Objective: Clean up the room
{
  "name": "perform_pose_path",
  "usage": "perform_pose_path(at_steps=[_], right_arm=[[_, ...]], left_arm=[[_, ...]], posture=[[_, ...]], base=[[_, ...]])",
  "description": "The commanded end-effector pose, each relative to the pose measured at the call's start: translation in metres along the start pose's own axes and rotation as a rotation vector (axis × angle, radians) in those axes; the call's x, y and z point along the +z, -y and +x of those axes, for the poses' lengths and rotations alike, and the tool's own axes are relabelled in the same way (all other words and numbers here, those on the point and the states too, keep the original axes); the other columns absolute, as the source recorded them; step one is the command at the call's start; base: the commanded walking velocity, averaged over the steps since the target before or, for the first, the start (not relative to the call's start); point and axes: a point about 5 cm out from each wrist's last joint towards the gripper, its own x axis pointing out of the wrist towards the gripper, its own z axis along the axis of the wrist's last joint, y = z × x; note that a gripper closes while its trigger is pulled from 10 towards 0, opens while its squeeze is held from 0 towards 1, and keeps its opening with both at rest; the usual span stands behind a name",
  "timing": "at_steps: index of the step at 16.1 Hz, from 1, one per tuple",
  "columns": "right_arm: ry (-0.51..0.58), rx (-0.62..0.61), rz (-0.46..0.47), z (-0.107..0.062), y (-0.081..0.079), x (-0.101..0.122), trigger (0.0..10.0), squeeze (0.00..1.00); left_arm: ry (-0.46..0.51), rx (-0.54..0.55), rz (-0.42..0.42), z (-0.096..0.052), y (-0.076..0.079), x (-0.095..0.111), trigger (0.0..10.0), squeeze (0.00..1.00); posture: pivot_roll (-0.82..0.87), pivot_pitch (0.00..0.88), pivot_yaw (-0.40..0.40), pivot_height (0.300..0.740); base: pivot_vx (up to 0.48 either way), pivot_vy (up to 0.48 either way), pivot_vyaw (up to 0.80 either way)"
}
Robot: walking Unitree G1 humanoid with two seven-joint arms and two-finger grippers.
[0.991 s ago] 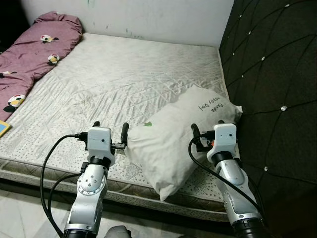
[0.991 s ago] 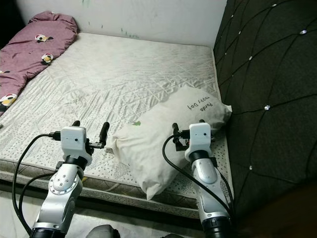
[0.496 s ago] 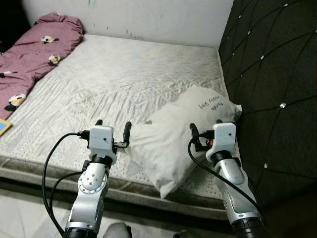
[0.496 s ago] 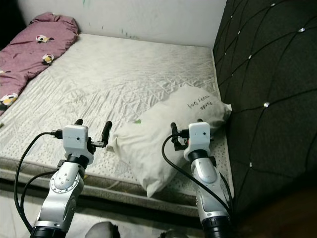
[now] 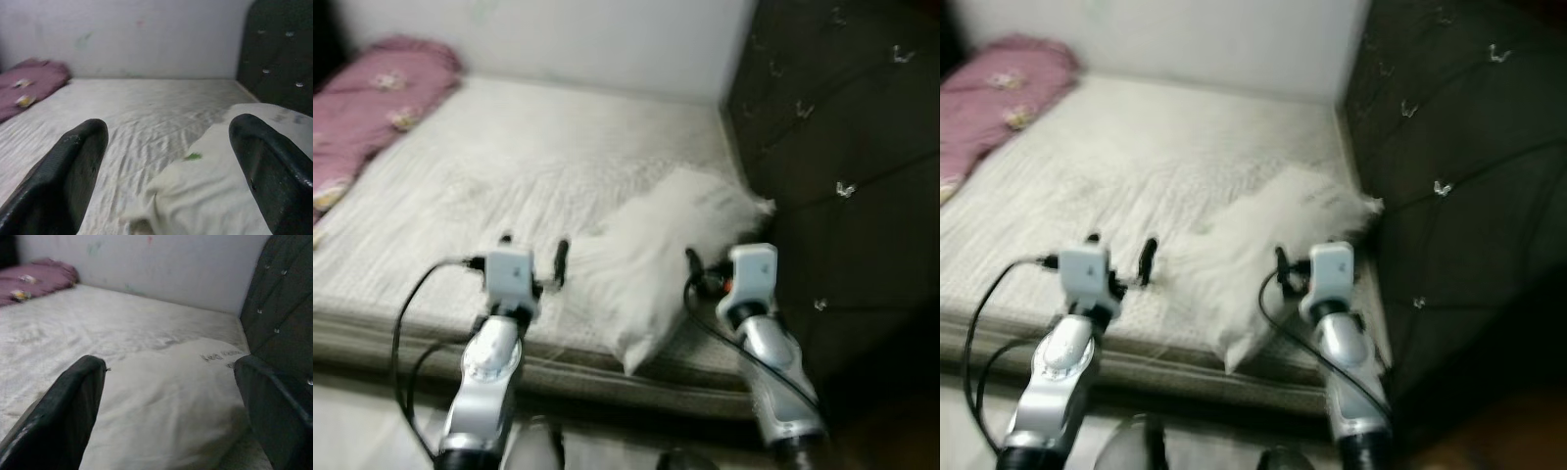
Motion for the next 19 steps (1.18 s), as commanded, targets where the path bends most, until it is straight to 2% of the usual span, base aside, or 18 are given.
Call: perform_pose_path(at_steps=[1, 13, 19], right_arm=[[-0.005, 0.001, 0.01, -0.001, -0.0003, -0.0003, 10.0, 0.0], [0.003, 0.041, 0.02, -0.0003, -0.0053, 0.0012, 10.0, 0.0], [-0.001, 0.044, 0.026, 0.0, -0.0064, 0.001, 10.0, 0.0]], left_arm=[[-0.008, -0.002, 0.002, 0.0009, -0.0007, -0.0005, 10.0, 0.0], [-0.014, -0.011, -0.017, 0.0007, 0.0006, -0.001, 10.0, 0.0], [-0.01, -0.029, -0.024, 0.0005, 0.001, -0.0001, 10.0, 0.0]], posture=[[-0.01, 0.0, -0.042, 0.671], [-0.01, 0.0, -0.044, 0.671], [-0.01, 0.0, -0.039, 0.671]], base=[[0.0, 0.0, 0.0], [0.0, 0.0, 0.0], [0.382, 0.0, 0.0]])
